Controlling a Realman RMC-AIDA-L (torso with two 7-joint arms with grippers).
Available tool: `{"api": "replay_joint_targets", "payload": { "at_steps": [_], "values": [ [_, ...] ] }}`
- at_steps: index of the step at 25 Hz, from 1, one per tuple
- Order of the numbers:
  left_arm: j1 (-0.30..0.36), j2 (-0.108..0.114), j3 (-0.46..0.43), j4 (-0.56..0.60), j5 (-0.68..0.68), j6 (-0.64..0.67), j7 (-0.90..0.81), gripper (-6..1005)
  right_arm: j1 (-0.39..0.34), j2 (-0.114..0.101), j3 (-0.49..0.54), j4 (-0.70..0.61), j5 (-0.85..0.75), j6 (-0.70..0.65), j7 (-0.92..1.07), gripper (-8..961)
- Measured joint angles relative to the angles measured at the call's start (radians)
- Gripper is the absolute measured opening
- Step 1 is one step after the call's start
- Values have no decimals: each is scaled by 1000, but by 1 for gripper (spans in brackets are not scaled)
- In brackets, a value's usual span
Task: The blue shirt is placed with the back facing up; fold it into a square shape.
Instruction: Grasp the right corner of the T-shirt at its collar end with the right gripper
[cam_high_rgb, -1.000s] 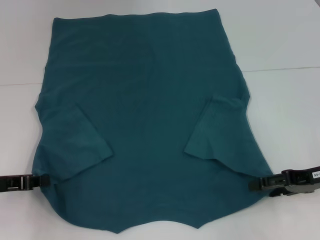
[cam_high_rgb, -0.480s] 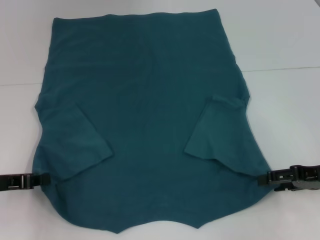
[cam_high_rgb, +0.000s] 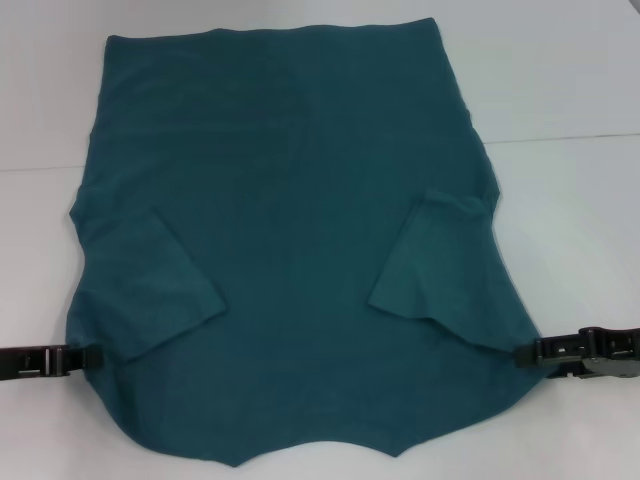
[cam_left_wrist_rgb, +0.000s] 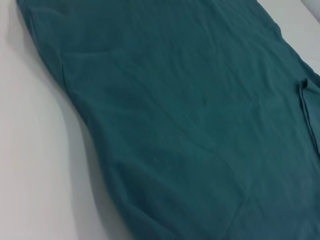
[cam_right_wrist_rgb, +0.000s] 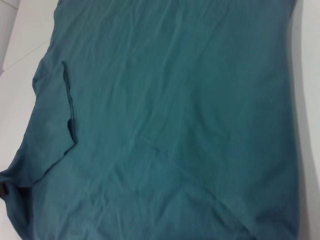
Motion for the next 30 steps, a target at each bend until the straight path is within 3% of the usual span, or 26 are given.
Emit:
{"api": "replay_joint_targets", "payload": {
  "at_steps": [6, 11, 25, 30],
  "values": [
    [-2, 0, 0, 0, 0, 0, 0, 24, 0, 0, 1, 0, 0, 10, 1, 715],
    [-2, 1, 0, 0, 0, 0, -2, 24, -6, 1, 1, -13, 0, 18, 6, 477],
    [-2, 3, -1, 0, 0, 0, -8, 25, -27, 12, 11, -21, 0, 31, -2, 41],
    [3, 8, -9, 3, 0, 7, -19, 26, -70, 22, 66, -22, 32, 26, -54, 31]
  ]
}}
